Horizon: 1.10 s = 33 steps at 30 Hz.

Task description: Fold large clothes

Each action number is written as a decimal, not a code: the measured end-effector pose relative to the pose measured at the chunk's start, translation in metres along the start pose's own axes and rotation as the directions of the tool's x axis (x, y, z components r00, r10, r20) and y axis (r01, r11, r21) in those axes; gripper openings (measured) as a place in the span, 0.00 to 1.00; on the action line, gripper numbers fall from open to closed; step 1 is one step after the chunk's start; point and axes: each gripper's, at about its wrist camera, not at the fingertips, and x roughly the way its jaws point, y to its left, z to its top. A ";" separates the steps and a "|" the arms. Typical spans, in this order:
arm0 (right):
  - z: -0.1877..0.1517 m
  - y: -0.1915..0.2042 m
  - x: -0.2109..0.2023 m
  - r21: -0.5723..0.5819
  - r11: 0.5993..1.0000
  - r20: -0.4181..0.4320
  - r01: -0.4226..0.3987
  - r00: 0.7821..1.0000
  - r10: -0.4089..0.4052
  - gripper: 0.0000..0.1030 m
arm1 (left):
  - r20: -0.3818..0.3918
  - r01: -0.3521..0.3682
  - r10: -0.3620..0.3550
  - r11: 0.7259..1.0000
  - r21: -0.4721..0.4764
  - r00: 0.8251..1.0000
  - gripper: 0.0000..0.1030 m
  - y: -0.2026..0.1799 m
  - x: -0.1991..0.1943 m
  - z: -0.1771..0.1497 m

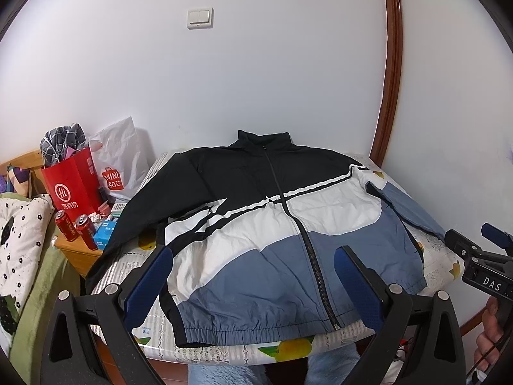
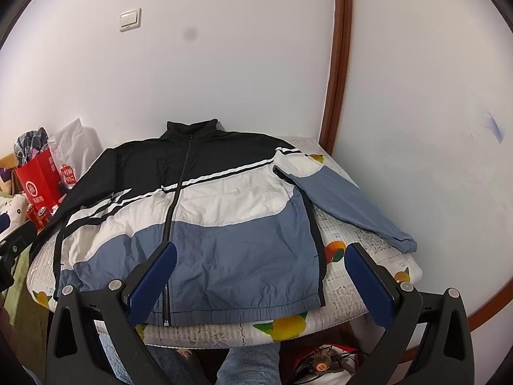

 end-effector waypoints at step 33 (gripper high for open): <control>0.000 -0.008 0.001 0.011 1.000 0.002 0.004 1.000 -0.004 1.00 | 0.000 0.006 -0.006 1.000 0.011 1.000 0.99 0.003 -0.001 -0.001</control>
